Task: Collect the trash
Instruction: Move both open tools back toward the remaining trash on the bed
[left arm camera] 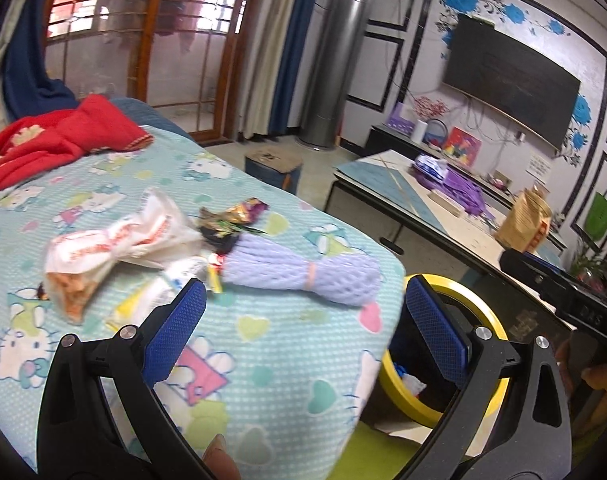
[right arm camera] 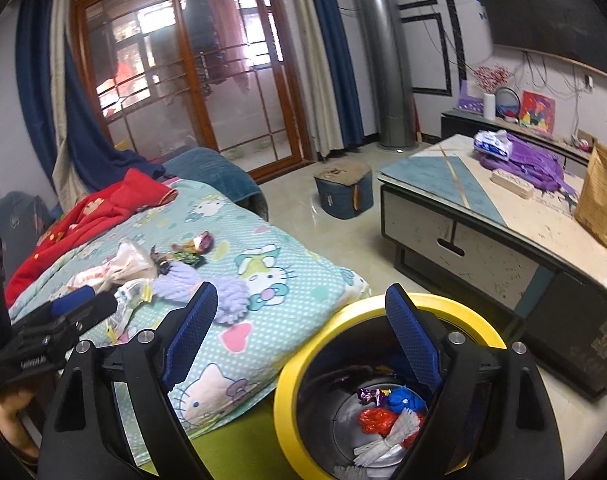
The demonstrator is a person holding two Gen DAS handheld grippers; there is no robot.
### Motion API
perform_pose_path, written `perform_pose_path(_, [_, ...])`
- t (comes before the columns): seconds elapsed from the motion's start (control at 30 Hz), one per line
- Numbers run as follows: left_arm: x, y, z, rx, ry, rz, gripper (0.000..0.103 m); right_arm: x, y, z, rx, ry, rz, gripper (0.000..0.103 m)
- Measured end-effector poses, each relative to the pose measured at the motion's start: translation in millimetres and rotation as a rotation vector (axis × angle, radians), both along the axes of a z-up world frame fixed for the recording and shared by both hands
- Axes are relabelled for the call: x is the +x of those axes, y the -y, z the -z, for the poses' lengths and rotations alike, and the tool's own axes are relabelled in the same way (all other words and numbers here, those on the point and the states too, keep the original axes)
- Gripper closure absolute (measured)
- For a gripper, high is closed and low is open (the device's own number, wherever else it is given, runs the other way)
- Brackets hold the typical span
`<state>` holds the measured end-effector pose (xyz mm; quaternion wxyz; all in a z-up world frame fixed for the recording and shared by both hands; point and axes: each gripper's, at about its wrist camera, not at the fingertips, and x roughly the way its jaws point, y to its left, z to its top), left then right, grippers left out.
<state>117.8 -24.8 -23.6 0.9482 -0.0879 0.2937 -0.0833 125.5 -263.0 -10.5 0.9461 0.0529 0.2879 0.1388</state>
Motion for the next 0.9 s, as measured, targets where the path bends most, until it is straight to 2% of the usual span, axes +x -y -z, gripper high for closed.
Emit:
perform_pose_path(0.27, [-4.0,-28.0,-2.6,-0.006,0.012,-0.076,0.011,-5.8,-24.1,-1.5,-0.024,0.011,-0.057,0.02])
perform_pose_path(0.9, [-4.2,-94.1,5.4,-0.052,0.008,-0.244,0.011,1.0,-89.2,16.4,-0.103,-0.038,-0.205,0.019])
